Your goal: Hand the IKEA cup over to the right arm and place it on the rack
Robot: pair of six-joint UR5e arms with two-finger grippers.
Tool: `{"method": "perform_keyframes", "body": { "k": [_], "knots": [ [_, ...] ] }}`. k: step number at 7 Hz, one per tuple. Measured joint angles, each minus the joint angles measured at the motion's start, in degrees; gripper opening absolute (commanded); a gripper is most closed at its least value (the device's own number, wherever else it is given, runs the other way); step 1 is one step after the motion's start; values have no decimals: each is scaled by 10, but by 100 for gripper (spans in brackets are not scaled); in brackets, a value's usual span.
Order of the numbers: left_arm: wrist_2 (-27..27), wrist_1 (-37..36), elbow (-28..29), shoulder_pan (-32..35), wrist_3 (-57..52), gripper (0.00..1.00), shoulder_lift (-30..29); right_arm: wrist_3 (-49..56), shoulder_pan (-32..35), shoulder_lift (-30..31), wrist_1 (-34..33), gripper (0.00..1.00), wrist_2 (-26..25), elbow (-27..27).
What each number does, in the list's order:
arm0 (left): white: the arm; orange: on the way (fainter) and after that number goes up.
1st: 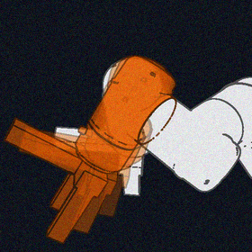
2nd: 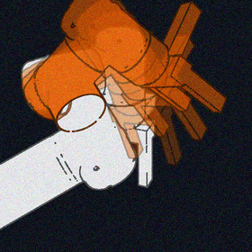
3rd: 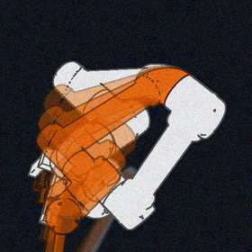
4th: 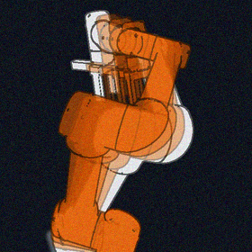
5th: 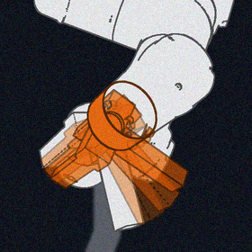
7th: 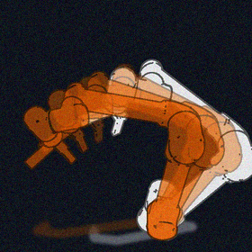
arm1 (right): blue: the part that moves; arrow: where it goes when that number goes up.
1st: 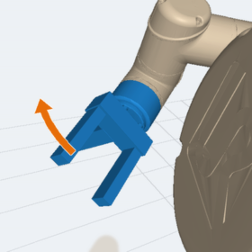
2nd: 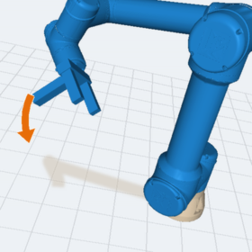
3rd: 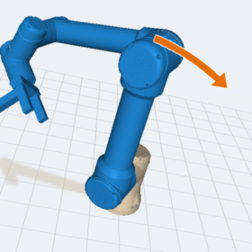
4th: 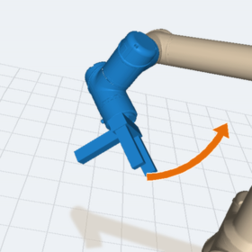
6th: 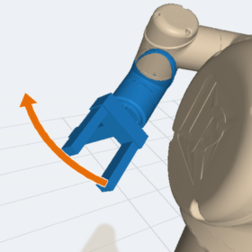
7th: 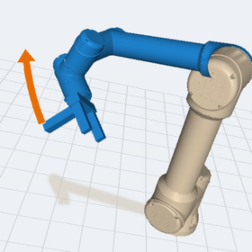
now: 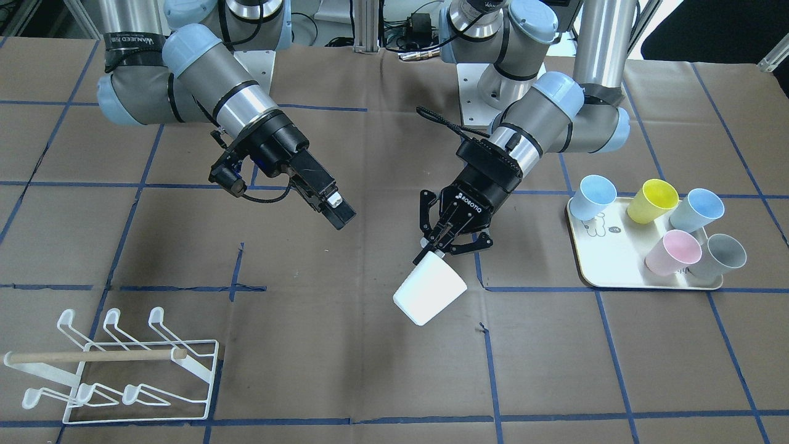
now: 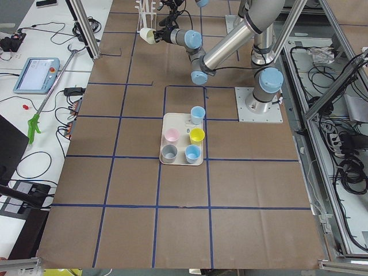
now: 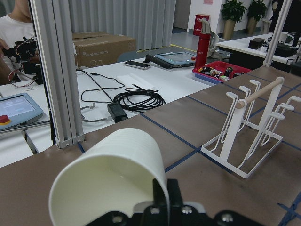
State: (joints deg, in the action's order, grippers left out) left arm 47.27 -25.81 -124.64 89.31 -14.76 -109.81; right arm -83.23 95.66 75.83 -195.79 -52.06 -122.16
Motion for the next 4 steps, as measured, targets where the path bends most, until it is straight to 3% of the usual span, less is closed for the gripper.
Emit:
{"method": "perform_keyframes", "body": {
  "k": [4],
  "knots": [
    [-15, -13, -3, 18, 17, 0, -4, -7, -3, -35, -3, 99, -1, 28]
  ]
}}
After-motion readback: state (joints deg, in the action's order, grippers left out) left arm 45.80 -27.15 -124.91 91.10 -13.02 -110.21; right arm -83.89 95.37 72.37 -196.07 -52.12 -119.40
